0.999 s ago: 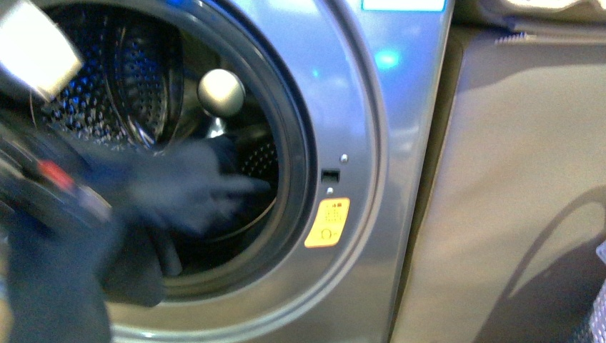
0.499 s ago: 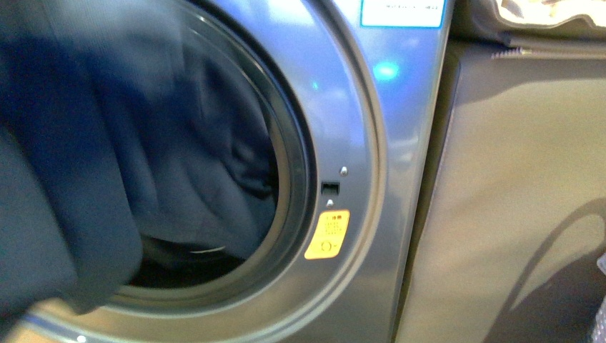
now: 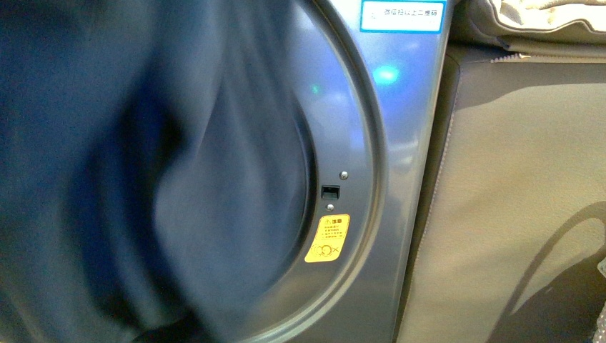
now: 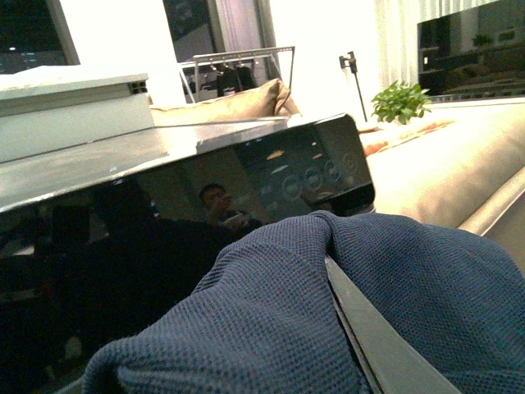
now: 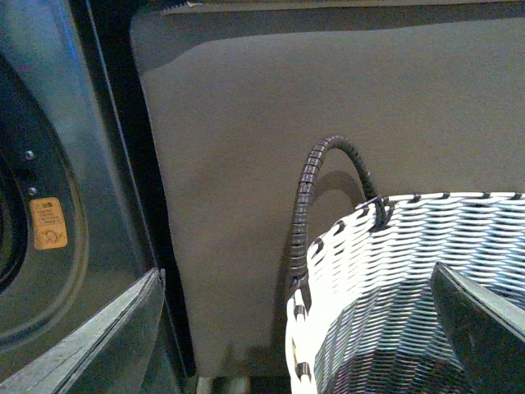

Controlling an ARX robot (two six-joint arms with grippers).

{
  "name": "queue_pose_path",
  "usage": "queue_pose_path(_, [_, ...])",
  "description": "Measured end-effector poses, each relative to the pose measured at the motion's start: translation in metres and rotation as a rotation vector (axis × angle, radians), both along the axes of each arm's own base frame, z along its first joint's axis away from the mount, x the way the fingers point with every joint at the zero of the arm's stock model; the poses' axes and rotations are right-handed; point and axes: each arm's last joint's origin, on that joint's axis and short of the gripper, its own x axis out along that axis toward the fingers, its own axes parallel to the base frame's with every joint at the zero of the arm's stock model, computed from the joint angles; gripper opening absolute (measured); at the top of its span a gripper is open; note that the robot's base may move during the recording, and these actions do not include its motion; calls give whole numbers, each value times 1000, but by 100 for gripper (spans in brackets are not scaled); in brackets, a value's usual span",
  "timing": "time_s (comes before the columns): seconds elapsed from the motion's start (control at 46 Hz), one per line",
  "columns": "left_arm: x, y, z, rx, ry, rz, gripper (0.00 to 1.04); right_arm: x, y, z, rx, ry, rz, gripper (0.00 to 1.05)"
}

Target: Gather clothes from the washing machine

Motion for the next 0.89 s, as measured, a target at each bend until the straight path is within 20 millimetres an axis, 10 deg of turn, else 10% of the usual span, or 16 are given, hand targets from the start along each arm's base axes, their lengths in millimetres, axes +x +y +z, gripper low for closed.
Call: queue_pose_path(0.89, [47,-130,63,-13,101,-319,12,0,0,0,0,0,0,97])
